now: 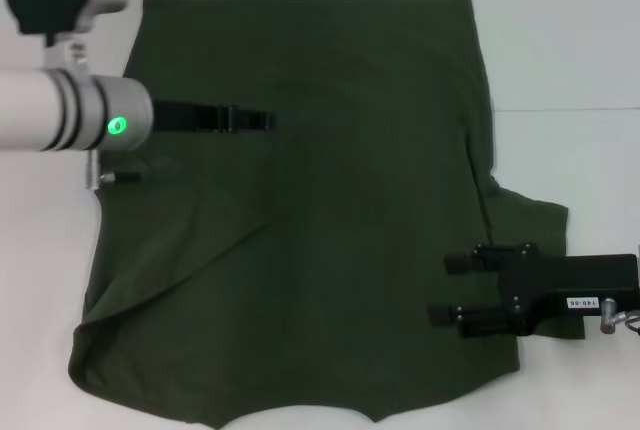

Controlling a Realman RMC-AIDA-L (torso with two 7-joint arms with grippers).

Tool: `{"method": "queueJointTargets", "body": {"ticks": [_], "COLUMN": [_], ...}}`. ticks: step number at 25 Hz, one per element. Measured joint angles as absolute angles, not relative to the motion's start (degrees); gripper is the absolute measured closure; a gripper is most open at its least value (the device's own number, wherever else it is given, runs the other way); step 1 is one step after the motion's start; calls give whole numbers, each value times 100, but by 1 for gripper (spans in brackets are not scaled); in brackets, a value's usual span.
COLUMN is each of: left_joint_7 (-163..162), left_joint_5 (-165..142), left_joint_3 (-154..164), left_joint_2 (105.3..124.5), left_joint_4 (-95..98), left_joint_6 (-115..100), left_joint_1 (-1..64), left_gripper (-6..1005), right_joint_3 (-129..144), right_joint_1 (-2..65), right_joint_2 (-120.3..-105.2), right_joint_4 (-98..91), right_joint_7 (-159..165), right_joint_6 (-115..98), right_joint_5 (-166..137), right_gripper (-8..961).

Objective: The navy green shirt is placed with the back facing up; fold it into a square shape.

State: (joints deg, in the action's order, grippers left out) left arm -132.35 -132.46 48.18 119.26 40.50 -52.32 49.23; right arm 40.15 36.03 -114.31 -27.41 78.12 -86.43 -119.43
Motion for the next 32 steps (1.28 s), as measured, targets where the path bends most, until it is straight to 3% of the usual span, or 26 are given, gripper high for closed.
{"method": "queueJointTargets", "body": {"ticks": [6, 15, 26, 29, 32], "left_joint_7": [-10663, -8796, -7905, -7840, -7779], "left_joint_5": [-11579, -11535, -12298, -12307, -12282], "left_joint_3": [3817, 3176, 2807, 2802, 2801], "left_joint_2": [11883, 11895, 11925, 11918, 11924], "left_joint_4": [3741, 3438, 2929, 2890, 2884], "left_joint_6": [-7039, -9057, -9300, -9293, -9288], "left_joint_1": [4328, 3537, 3149, 3168, 3183], "left_gripper": [59, 60, 59, 59, 59], "right_joint_3": [4007, 4001, 3808, 3806, 3830], "right_joint_1": [3651, 3775, 3896, 3968, 4026], "right_joint_2": [-11406, -11370, -11355, -11277, -11090], "right_joint_4": [-2793, -2780, -2799, -2880, -3009], "right_joint_7": [8058, 8376, 9061, 9921, 11234], "right_joint_6": [-8705, -8692, -8670, -8709, -8751], "right_joint_5": [-11930, -11925, -11917, -11918, -11957], "right_gripper": [52, 52, 52, 52, 52]}}
